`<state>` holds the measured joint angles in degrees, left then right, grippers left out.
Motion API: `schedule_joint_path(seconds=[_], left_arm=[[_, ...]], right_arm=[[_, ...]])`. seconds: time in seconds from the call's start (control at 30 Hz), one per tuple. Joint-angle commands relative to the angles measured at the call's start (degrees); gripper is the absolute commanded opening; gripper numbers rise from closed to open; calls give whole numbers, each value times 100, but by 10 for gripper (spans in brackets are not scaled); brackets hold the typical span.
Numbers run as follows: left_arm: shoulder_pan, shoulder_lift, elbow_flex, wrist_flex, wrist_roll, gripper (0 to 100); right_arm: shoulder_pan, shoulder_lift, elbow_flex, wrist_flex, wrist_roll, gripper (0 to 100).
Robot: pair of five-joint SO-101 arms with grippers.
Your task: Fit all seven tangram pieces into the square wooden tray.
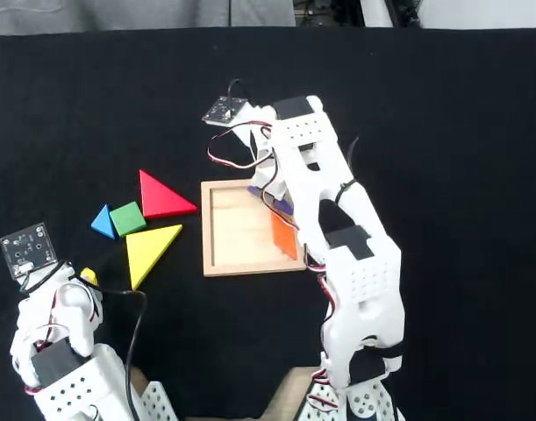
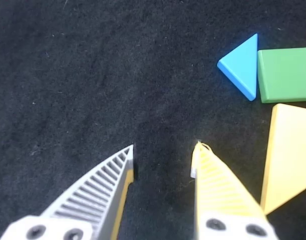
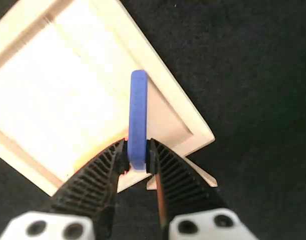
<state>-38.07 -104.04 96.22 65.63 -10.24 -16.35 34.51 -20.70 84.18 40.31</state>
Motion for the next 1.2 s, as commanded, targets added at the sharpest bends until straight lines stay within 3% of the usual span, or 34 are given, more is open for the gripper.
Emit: schedule_joint_path(seconds=[0.0,1.17], left_arm=[[40,-18,75,-53,0,192],[40,-18,75,-62,0,192]], right_arm=[[-44,22,-180,-79,-18,11],[-413,75,-356,-26,-457,14]])
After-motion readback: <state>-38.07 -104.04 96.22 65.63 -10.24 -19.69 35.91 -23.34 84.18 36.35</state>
